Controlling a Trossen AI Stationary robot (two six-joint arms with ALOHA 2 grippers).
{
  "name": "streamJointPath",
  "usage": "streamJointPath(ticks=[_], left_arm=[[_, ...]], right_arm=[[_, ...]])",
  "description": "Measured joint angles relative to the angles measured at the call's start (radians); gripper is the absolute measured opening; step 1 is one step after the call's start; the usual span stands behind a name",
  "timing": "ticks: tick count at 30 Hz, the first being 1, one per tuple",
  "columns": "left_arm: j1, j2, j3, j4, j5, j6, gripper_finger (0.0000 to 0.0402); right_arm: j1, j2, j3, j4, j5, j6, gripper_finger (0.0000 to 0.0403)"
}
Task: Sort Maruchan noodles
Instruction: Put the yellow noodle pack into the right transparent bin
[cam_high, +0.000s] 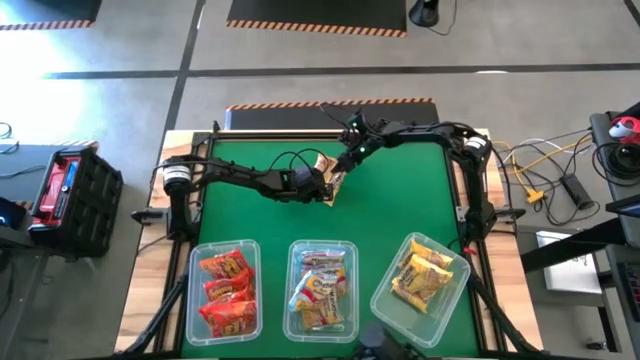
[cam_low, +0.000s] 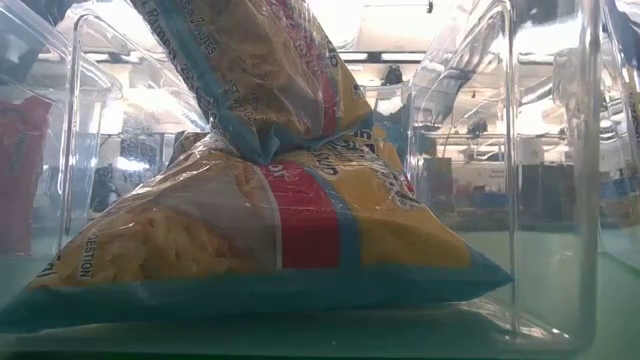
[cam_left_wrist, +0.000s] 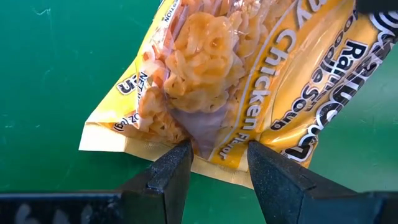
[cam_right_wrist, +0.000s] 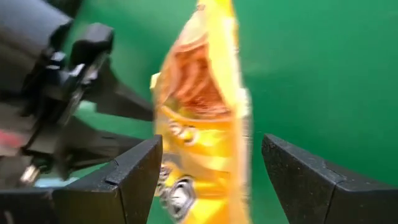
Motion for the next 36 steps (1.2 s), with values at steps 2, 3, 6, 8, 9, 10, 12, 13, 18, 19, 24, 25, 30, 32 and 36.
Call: streamJointPath(ticks=[2,3,6,8,9,10,12,13,18,19,24,25,30,32,36], left_arm=[[0.000,0.000,0.000,0.000,0.000,0.000,0.0146],[0.000,0.000,0.000,0.000,0.000,0.000,0.0146],[0.000,0.000,0.000,0.000,0.000,0.000,0.0146],[0.000,0.000,0.000,0.000,0.000,0.000,0.0146],[0.000,0.000,0.000,0.000,0.000,0.000,0.0146],[0.000,0.000,0.000,0.000,0.000,0.000,0.0146],[0.000,0.000,0.000,0.000,0.000,0.000,0.0146],[0.000,0.000,0.000,0.000,0.000,-0.001,0.0146],[0.000,0.000,0.000,0.000,0.000,-0.001,0.0146],[0.000,0.000,0.000,0.001,0.000,-0.001,0.0146],[-0.003,-0.011,-0.002,0.003,0.000,-0.001,0.0146],[-0.004,-0.016,-0.002,0.005,0.000,0.001,0.0146],[-0.009,-0.048,-0.006,-0.014,0.005,0.022,0.0146],[-0.012,-0.060,-0.007,-0.022,0.007,0.025,0.0147],[-0.017,-0.086,-0.006,-0.018,0.011,0.023,0.0147]], right_arm=[[0.003,0.010,0.000,0.000,-0.046,0.007,0.0264],[0.006,0.014,0.000,-0.001,-0.066,0.007,0.0263],[0.018,0.028,0.000,0.001,-0.118,0.007,0.0259],[0.032,0.039,0.000,0.008,-0.122,0.006,0.0255],[0.040,0.044,0.000,0.006,-0.122,0.006,0.0253],[0.047,0.052,0.000,0.009,-0.122,0.006,0.0250],[0.059,0.057,0.000,0.017,-0.117,0.005,0.0243],[0.063,0.057,0.000,0.018,-0.118,0.004,0.0238],[0.075,0.056,0.000,0.029,-0.120,-0.003,0.0217],[0.075,0.056,0.000,0.029,-0.120,-0.003,0.0212],[0.074,0.056,0.000,0.030,-0.106,-0.004,0.0183],[0.074,0.056,0.000,0.030,-0.106,-0.004,0.0176],[0.074,0.056,0.000,0.031,-0.107,-0.015,0.0134],[0.074,0.055,0.000,0.032,-0.111,-0.019,0.0117],[0.074,0.055,0.000,0.032,-0.111,-0.020,0.0108]])
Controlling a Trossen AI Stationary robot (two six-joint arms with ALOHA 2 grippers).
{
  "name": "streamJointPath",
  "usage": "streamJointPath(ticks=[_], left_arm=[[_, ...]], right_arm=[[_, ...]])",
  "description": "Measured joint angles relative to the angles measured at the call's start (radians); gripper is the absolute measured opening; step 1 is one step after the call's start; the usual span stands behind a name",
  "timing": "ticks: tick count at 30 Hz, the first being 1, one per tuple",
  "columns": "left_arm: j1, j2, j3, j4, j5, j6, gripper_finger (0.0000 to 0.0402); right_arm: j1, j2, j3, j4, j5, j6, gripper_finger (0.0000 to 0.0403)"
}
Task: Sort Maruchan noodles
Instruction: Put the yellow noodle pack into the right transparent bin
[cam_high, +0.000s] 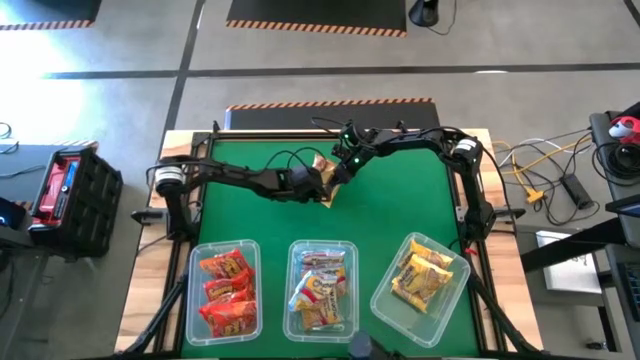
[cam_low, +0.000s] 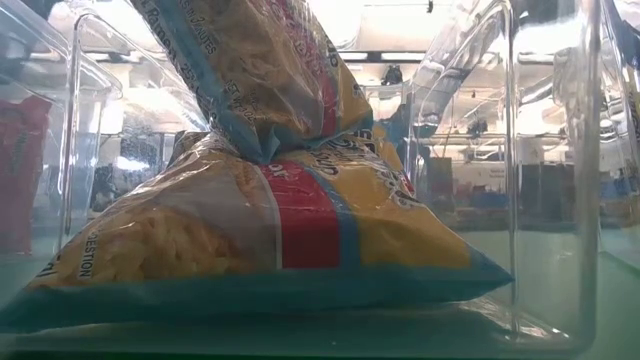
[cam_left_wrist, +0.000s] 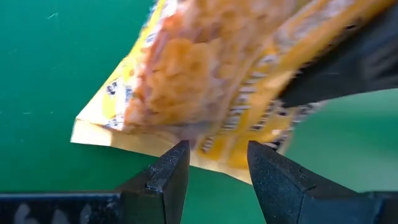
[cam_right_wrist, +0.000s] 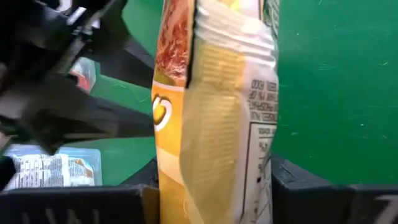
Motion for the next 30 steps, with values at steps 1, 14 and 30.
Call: streamJointPath(ticks=[1,14,30], left_arm=[[-0.002,-0.008,0.000,0.004,0.002,0.000,0.0147],[-0.031,-0.186,0.003,-0.243,-0.067,-0.036,0.0146],[-0.024,-0.342,0.006,-0.547,-0.059,0.093,0.0146]], right_arm=[[0.000,0.000,0.000,0.000,0.000,0.000,0.0108],[-0.057,-0.059,-0.001,-0.100,-0.008,-0.008,0.0110],[0.020,-0.474,-0.003,-0.644,0.149,-0.317,0.0111]])
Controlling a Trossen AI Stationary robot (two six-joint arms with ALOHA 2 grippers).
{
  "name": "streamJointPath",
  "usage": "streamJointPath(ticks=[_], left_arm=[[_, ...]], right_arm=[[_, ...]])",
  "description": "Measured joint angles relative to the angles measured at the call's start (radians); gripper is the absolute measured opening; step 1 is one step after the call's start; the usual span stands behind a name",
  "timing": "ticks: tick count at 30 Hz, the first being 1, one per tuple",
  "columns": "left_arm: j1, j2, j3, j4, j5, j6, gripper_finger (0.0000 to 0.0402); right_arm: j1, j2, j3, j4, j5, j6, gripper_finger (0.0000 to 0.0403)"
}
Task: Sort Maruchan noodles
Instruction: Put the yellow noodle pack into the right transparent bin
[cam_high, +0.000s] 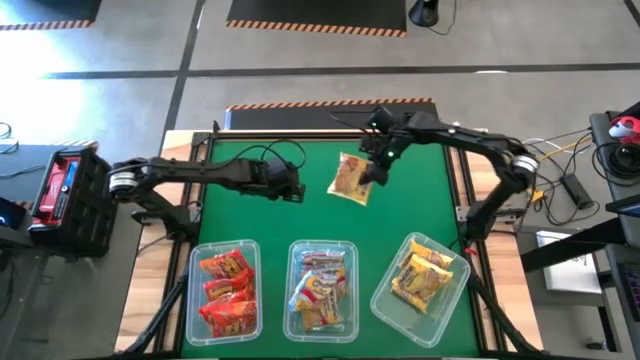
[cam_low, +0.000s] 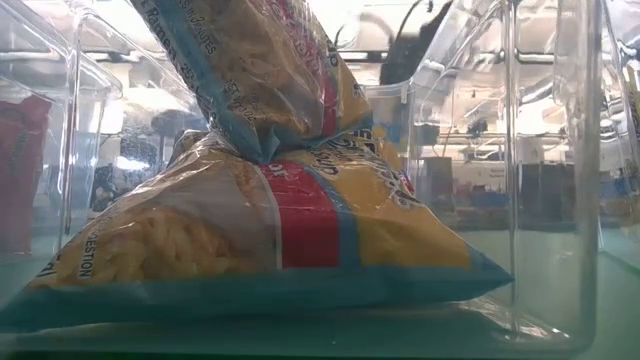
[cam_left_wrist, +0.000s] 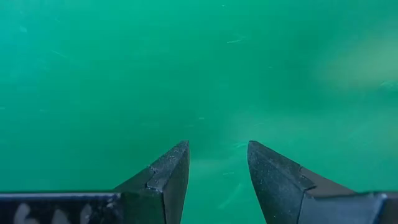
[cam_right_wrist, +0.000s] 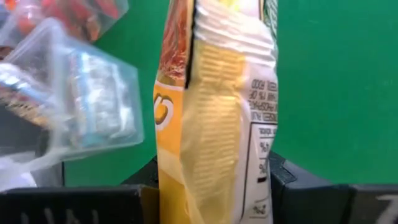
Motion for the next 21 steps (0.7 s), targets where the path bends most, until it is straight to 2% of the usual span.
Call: streamJointPath(ticks=[5,12,15,21], left_arm=[[0.021,-0.026,0.000,-0.057,-0.004,0.140,0.0146],[0.026,-0.060,0.000,-0.128,-0.005,0.305,0.0146],[0.026,-0.080,-0.001,-0.137,-0.024,0.381,0.0146],[0.036,-0.115,-0.002,-0.135,-0.034,0.498,0.0146]], right_arm=[[0.069,-0.164,0.000,-0.059,0.014,0.078,0.0111],[0.217,-0.353,0.000,-0.178,0.016,0.356,0.0111],[0.325,-0.411,-0.001,-0.229,0.039,0.495,0.0111],[0.656,-0.485,-0.003,-0.250,0.221,0.804,0.0111]])
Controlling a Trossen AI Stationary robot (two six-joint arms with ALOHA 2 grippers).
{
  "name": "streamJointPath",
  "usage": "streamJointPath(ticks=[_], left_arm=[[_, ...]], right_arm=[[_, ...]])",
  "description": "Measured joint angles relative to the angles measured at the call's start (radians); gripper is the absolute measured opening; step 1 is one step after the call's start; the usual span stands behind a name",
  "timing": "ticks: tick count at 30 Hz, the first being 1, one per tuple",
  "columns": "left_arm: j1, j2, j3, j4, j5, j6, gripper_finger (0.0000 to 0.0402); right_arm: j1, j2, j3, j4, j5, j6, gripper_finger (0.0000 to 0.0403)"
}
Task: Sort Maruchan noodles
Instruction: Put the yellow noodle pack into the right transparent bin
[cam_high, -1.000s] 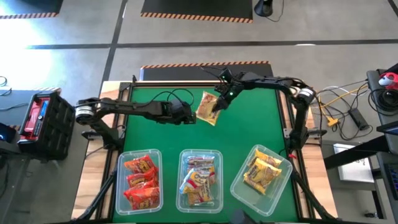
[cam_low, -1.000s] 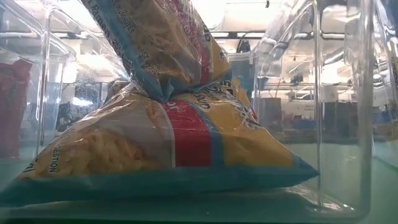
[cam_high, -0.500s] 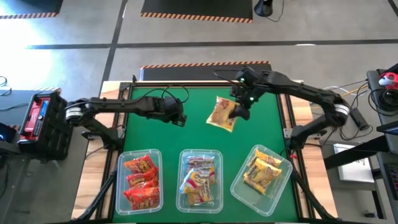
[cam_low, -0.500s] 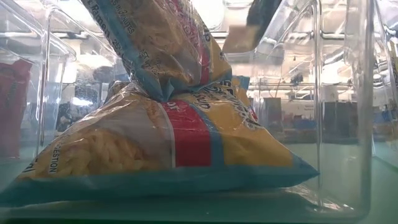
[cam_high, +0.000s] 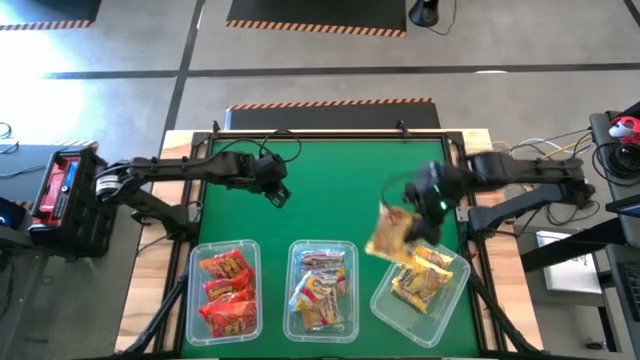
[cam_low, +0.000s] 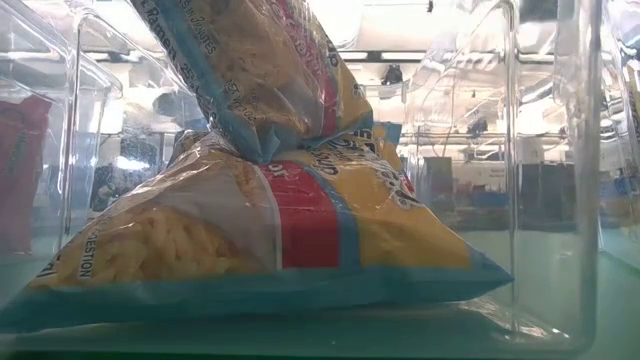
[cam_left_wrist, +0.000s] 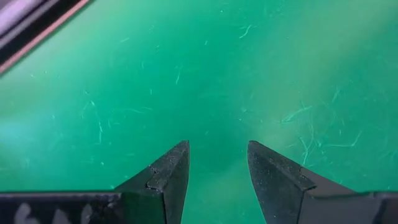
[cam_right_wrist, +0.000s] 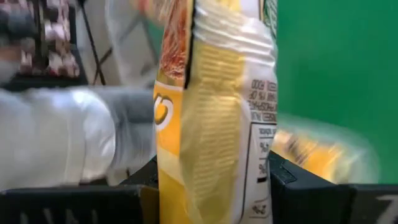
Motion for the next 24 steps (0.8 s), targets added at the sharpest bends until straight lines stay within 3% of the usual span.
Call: streamJointPath(ticks=[5,10,17,24], left_arm=[[0.000,-0.011,0.000,0.002,-0.007,0.050,0.0146],[0.002,-0.011,0.000,0.004,-0.007,0.050,0.0146],[0.002,-0.011,0.000,0.010,-0.007,-0.004,0.0146],[0.002,-0.011,0.000,0.010,0.012,-0.109,0.0146]], right_arm=[[0.269,-0.008,0.000,-0.008,0.090,0.276,0.0112],[0.431,0.033,0.000,-0.011,0.169,0.411,0.0112],[0.501,0.126,0.000,-0.056,0.212,0.389,0.0116],[0.512,0.191,0.000,-0.192,0.230,0.314,0.0150]])
